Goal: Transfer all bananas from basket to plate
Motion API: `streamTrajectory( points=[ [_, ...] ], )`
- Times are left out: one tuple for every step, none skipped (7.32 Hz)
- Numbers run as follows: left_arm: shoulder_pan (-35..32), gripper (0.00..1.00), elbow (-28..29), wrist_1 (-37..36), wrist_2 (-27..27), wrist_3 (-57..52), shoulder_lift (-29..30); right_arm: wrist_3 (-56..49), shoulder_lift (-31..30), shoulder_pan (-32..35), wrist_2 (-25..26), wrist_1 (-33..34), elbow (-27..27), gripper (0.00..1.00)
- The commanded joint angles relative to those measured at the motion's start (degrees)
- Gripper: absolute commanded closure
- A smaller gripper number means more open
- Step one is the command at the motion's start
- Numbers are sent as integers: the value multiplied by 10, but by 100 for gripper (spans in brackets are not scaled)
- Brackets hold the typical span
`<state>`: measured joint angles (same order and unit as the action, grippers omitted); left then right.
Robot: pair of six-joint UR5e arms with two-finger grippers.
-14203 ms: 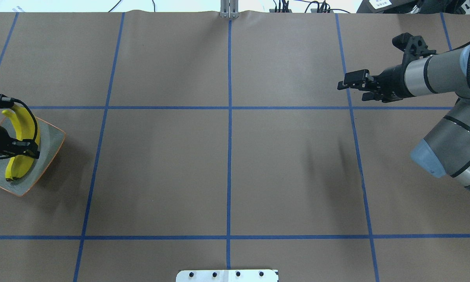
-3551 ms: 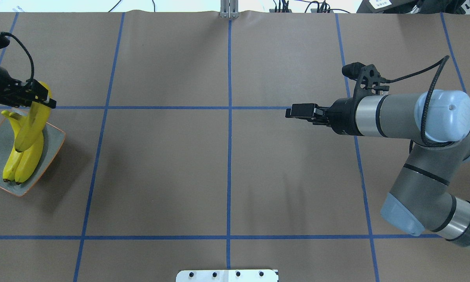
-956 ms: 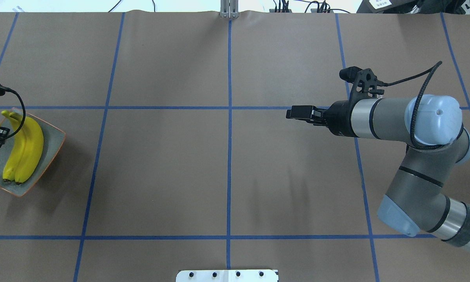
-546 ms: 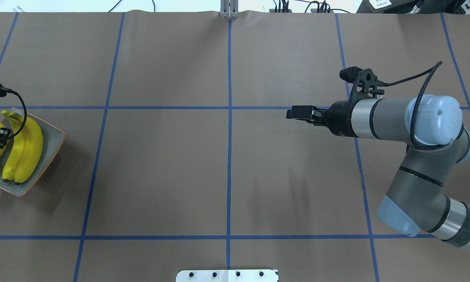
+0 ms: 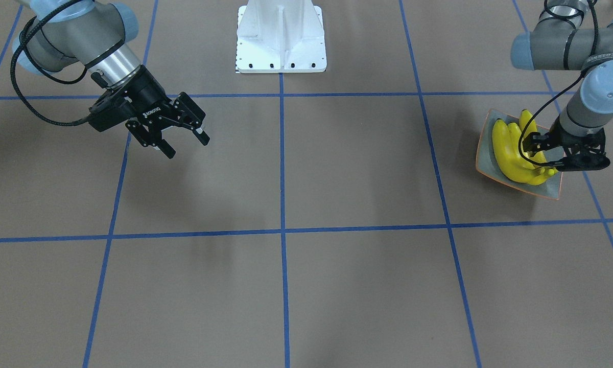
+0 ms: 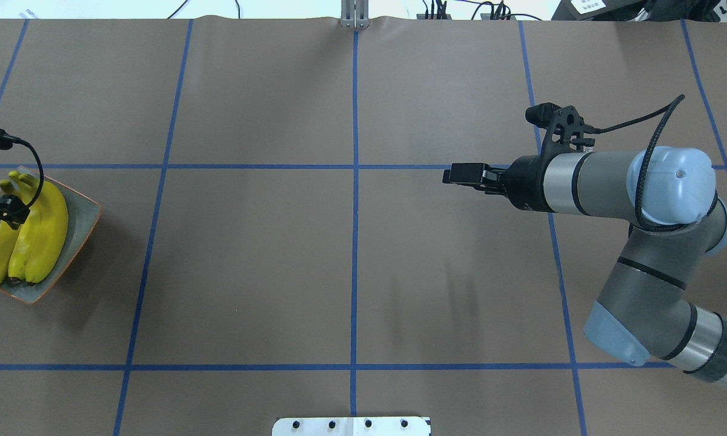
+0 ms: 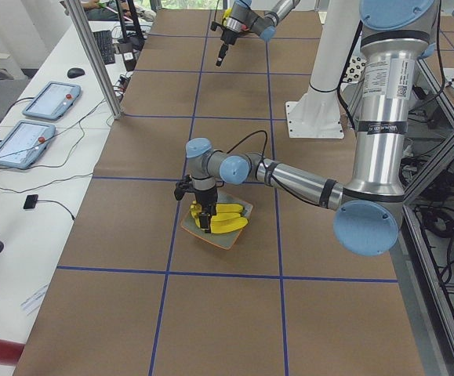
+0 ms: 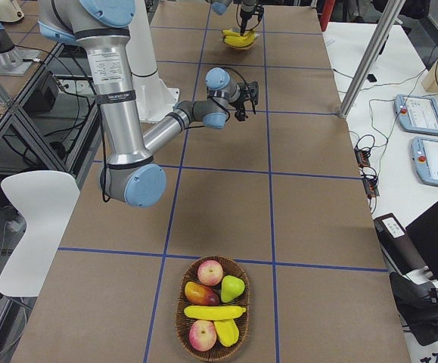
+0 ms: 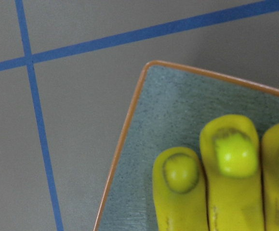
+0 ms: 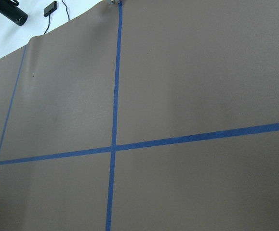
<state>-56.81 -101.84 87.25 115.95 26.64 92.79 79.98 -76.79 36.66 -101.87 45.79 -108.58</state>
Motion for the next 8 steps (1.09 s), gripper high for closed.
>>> streamTrajectory(
  points=[
    [-8, 1, -46, -5, 44, -1, 10, 0, -3, 2, 1, 0, -6, 0],
    [-9, 1, -82, -6, 45, 2, 8, -1, -22, 3, -3, 0, -17, 0],
    [-9, 1, -118, -11, 46, 2, 6, -2, -47, 12, -20, 1, -36, 0],
    [-9, 1, -140, -28, 63, 3, 12, -8, -68, 64, -79, 2, -36, 0],
    [-8, 1, -154, -28, 87, 49, 19, -63, -97, 121, -134, 3, -33, 0],
    [-8, 1, -157, -30, 89, 84, 44, -113, -133, 170, -166, 5, -29, 0],
    [-8, 0, -158, -29, 89, 94, 45, -127, -176, 212, -173, 7, -15, 0],
    [-8, 0, -154, -29, 89, 93, 45, -186, -208, 252, -168, 11, 4, 0]
  ],
)
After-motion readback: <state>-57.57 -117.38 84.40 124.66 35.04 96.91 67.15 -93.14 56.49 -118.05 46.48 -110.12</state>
